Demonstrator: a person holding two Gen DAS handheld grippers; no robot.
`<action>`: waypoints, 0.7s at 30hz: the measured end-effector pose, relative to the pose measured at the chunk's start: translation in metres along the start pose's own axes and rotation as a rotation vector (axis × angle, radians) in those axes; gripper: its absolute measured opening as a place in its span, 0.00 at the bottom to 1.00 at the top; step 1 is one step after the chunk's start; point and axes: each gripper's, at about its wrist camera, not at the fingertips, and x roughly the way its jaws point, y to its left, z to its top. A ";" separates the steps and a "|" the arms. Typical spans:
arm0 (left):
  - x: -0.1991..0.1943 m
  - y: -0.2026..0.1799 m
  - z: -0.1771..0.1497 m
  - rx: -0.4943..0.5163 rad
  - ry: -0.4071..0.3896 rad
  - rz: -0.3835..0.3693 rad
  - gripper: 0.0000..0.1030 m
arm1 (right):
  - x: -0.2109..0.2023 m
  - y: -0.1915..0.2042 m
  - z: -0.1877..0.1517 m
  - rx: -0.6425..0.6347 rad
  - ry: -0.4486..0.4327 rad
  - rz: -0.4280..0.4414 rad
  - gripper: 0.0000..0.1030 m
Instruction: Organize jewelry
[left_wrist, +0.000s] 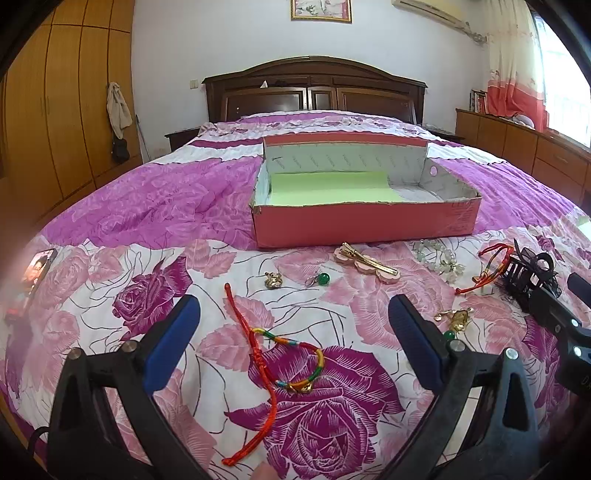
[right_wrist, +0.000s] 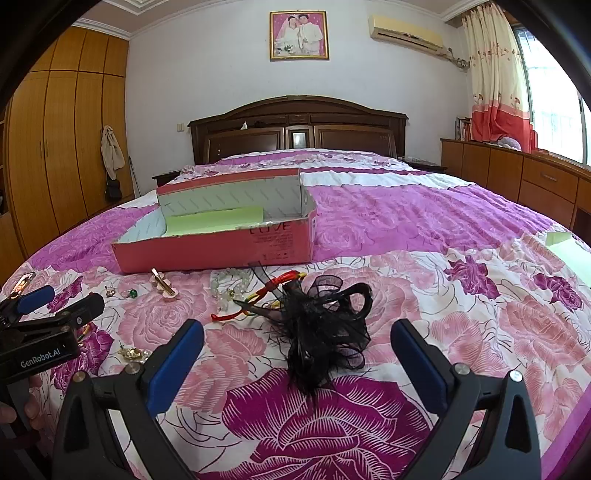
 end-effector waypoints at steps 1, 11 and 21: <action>0.000 0.000 0.000 0.001 -0.001 0.001 0.93 | -0.003 -0.004 0.003 -0.001 -0.001 0.000 1.00; -0.001 -0.002 0.000 0.005 -0.007 0.003 0.93 | -0.003 -0.003 0.003 -0.002 -0.004 0.000 1.00; -0.001 -0.003 0.002 0.006 -0.012 0.005 0.93 | -0.003 -0.003 0.003 -0.001 -0.006 0.001 1.00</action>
